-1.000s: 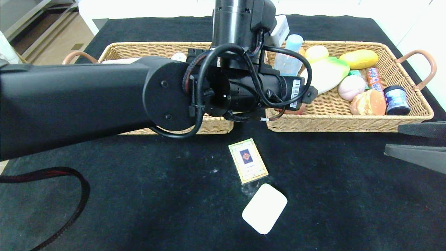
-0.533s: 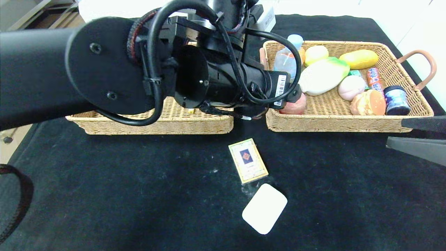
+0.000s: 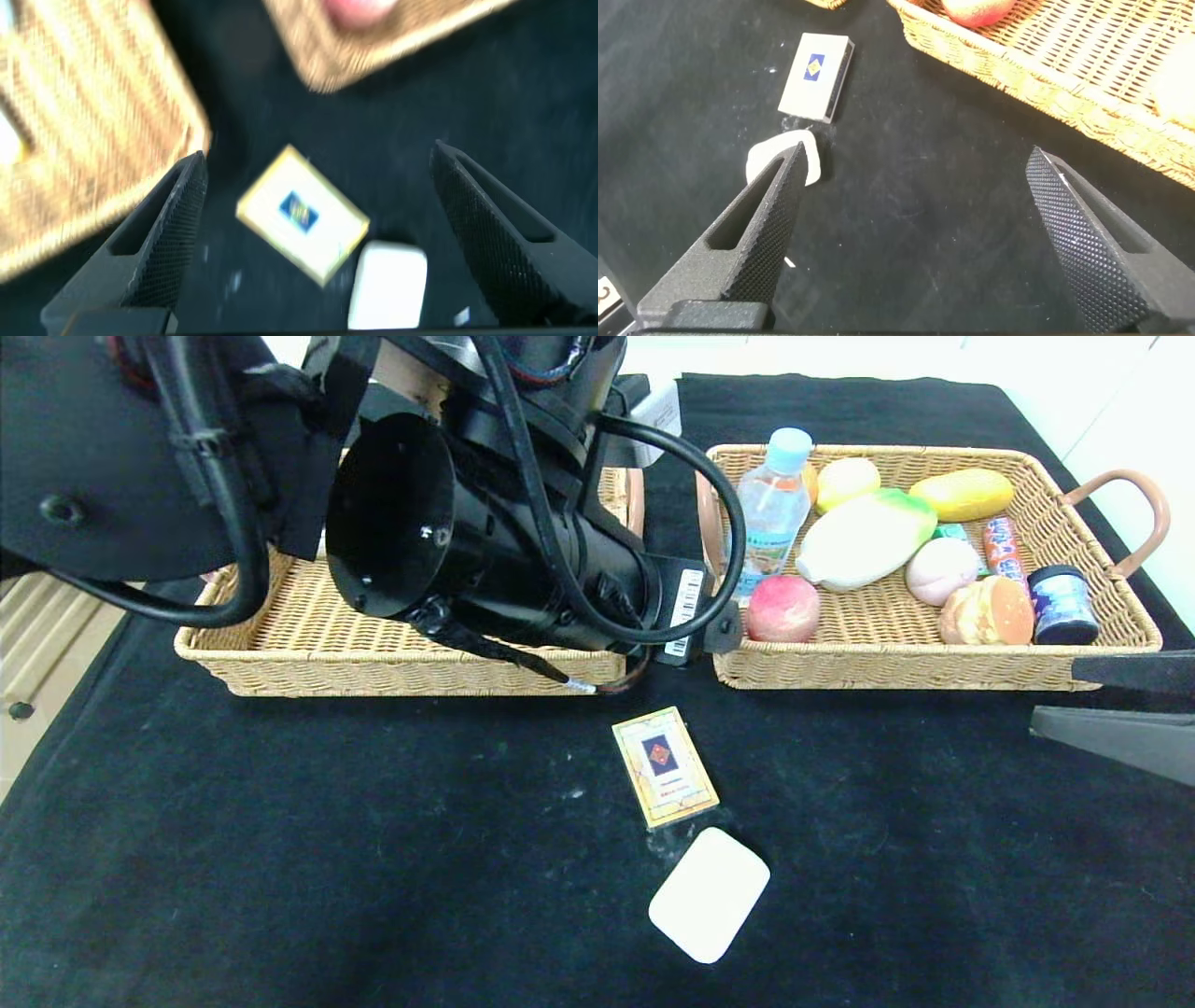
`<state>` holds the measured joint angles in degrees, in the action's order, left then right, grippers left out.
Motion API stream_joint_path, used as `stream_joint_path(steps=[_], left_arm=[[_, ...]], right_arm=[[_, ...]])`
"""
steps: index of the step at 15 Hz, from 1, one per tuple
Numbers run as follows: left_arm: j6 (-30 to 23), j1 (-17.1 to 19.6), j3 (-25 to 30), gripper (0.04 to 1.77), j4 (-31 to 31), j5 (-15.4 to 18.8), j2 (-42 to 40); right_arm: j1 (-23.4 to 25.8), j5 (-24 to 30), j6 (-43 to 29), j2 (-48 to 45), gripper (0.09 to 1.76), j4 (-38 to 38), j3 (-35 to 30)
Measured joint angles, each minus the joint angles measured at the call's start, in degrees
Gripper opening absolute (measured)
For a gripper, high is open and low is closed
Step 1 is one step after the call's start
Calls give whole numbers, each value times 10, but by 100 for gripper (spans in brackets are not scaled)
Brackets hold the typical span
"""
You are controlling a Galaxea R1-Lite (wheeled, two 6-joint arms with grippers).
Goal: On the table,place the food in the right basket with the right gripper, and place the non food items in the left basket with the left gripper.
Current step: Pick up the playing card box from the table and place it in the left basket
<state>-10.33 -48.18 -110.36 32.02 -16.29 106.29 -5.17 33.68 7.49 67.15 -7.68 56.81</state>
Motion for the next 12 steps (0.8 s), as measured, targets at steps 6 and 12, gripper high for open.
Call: stream_joint_path(steps=[6, 12], left_arm=[[-98, -5, -3, 171, 104, -30, -1], [-178, -28, -7, 171, 130, -50, 35]], right_arm=[[2, 0, 1, 4, 171, 0, 0], [3, 0, 0, 5, 171, 0, 1]])
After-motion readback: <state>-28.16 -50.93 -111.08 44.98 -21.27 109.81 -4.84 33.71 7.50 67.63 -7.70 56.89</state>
